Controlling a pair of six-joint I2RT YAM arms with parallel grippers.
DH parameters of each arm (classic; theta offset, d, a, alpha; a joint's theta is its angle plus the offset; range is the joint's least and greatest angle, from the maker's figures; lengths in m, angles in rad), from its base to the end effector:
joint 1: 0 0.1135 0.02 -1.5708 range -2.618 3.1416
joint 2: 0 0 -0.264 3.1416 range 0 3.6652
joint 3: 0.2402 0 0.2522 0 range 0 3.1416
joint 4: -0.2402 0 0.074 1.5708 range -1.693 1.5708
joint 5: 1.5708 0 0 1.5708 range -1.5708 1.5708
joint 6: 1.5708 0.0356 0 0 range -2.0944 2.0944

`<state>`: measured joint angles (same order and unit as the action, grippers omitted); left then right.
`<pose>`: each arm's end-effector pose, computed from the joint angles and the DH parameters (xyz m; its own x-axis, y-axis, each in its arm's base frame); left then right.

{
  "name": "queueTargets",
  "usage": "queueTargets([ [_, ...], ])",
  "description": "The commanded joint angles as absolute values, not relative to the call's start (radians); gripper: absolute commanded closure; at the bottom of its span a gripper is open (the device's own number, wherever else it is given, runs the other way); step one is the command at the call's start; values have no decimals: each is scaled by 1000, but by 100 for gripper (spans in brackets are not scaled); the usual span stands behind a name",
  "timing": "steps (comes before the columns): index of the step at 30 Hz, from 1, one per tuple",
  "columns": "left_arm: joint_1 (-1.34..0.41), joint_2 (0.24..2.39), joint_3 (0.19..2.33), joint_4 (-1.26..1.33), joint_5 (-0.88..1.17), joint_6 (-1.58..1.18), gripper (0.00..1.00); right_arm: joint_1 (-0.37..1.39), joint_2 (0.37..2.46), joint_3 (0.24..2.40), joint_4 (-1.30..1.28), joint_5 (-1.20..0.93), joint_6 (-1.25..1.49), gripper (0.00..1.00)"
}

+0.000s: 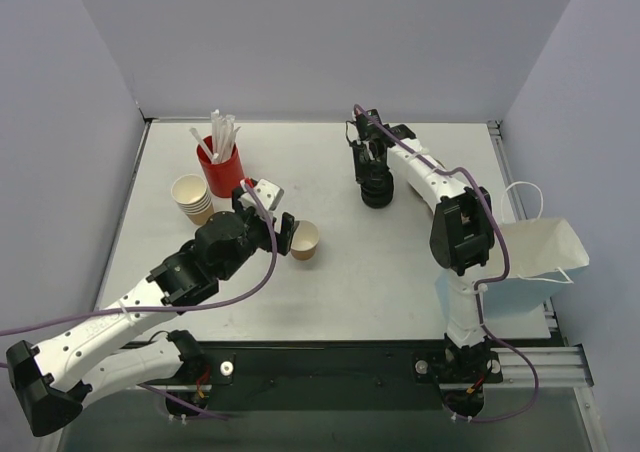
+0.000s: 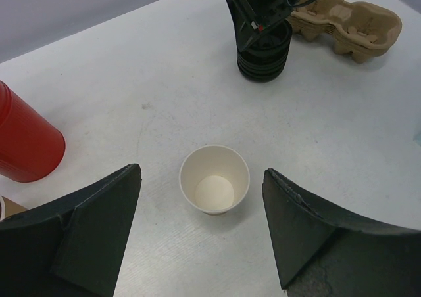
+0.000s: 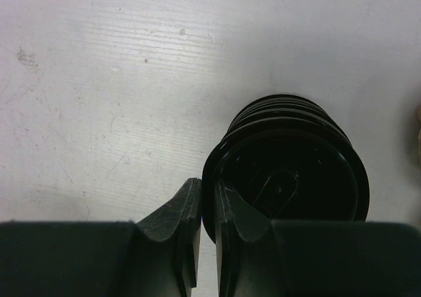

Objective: Pack the takeout coffee

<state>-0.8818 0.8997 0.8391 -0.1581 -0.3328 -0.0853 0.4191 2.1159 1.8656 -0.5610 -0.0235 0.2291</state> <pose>0.1419 -0.1540 0.3419 -0.1823 0.0947 -0.9787 0.5131 0.8582 -0.0125 0.4423 0.1979 0.2572 -0.7409 -0.0815 -0.6667 -0.2601 0.9500 0.1730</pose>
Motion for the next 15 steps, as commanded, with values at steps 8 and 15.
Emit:
queueTargets([
  [8,-871,879,857,-182,-322,-124,16,408,1906,1839,-595,-222,268,95],
  [15,-858,859,962,-348,-137,-354,21,410,1677,1685,-413,-593,452,95],
])
